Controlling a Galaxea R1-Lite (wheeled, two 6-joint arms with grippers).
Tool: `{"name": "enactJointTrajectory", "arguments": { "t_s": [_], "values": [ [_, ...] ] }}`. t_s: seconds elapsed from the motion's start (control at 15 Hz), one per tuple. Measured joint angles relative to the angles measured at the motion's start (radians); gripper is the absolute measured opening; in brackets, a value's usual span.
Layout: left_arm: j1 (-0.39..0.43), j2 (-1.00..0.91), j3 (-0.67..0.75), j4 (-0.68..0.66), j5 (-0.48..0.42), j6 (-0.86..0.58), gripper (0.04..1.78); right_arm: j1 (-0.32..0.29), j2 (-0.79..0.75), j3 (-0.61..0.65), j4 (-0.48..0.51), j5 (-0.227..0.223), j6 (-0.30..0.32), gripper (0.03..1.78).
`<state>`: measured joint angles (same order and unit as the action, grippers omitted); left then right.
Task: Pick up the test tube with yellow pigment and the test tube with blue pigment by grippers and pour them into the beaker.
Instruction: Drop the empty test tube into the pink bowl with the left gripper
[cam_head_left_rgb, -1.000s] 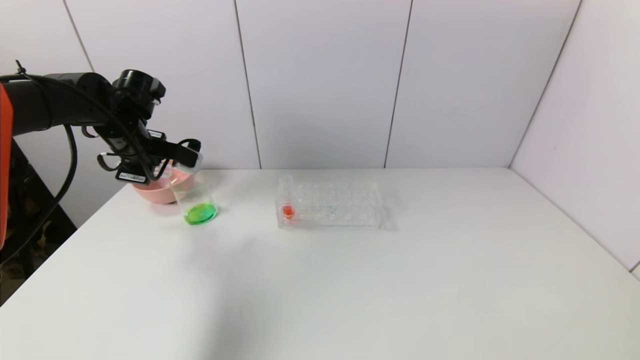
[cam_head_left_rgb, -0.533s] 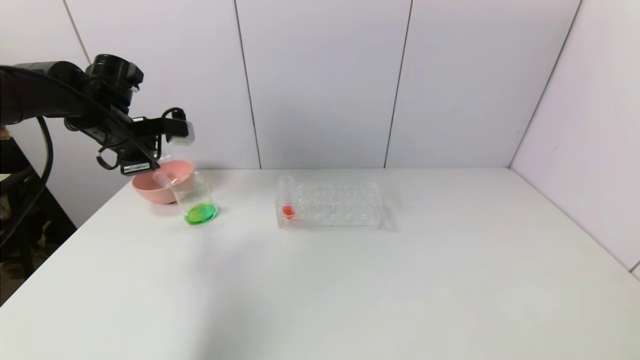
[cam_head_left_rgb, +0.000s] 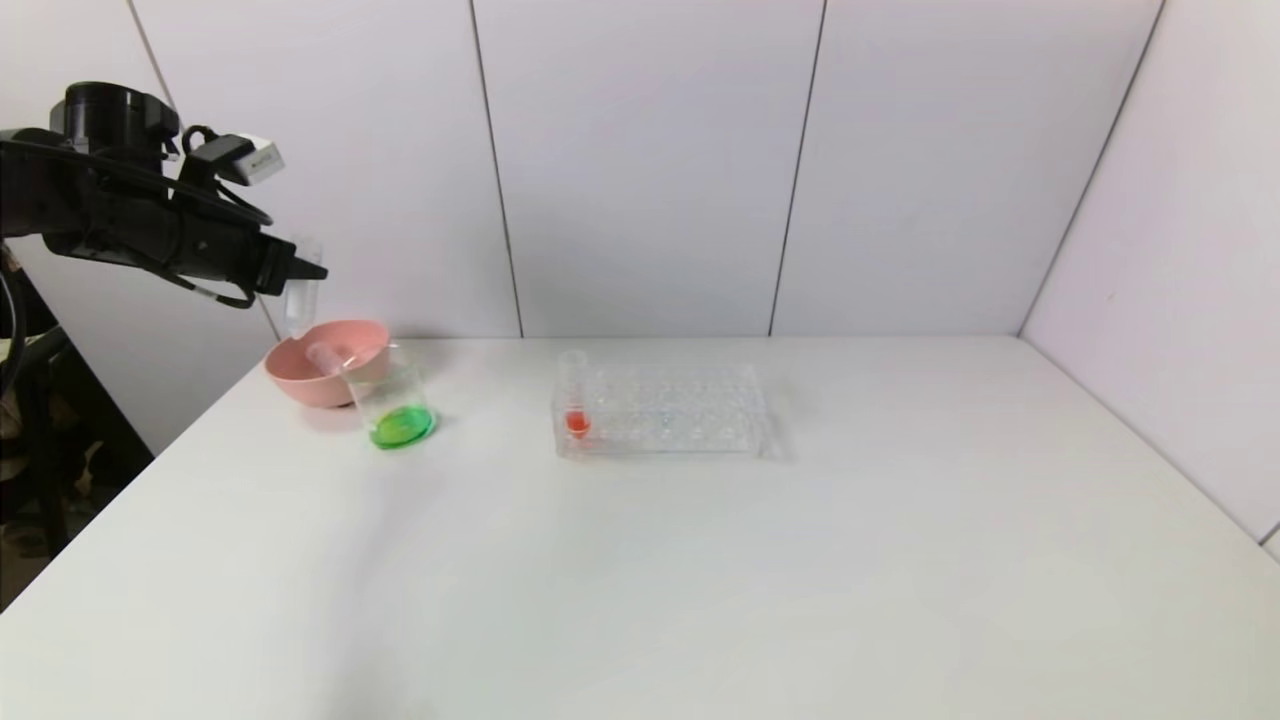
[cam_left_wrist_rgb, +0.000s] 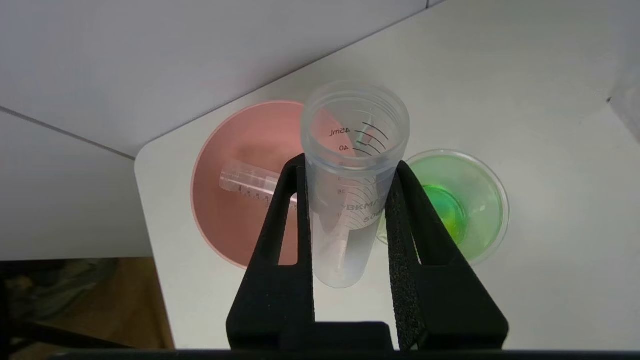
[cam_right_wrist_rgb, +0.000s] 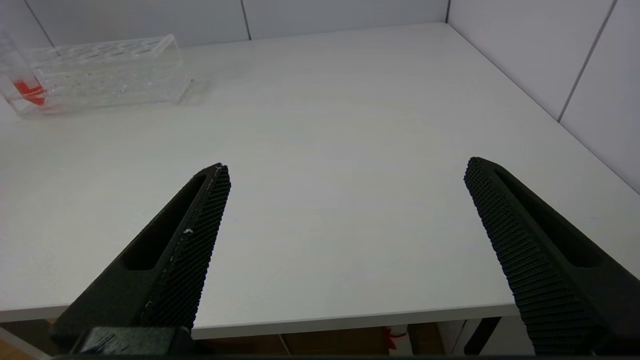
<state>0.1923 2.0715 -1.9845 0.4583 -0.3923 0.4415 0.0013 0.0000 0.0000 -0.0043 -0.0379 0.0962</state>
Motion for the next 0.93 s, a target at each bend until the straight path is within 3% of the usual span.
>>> {"name": "enactJointTrajectory", "arguments": {
  "t_s": [0.33, 0.47, 0.93],
  "values": [
    [0.022, 0.037, 0.03, -0.188, -0.007, -0.327, 0.44, 0.0, 0.0, 0.0, 0.0, 0.0, 0.0, 1.71],
    [0.029, 0.058, 0.032, -0.241, -0.007, -0.357, 0.44, 0.0, 0.0, 0.0, 0.0, 0.0, 0.0, 1.71],
    [0.058, 0.11, 0.02, -0.245, 0.007, -0.386, 0.44, 0.0, 0.0, 0.0, 0.0, 0.0, 0.0, 1.71]
  ]
}}
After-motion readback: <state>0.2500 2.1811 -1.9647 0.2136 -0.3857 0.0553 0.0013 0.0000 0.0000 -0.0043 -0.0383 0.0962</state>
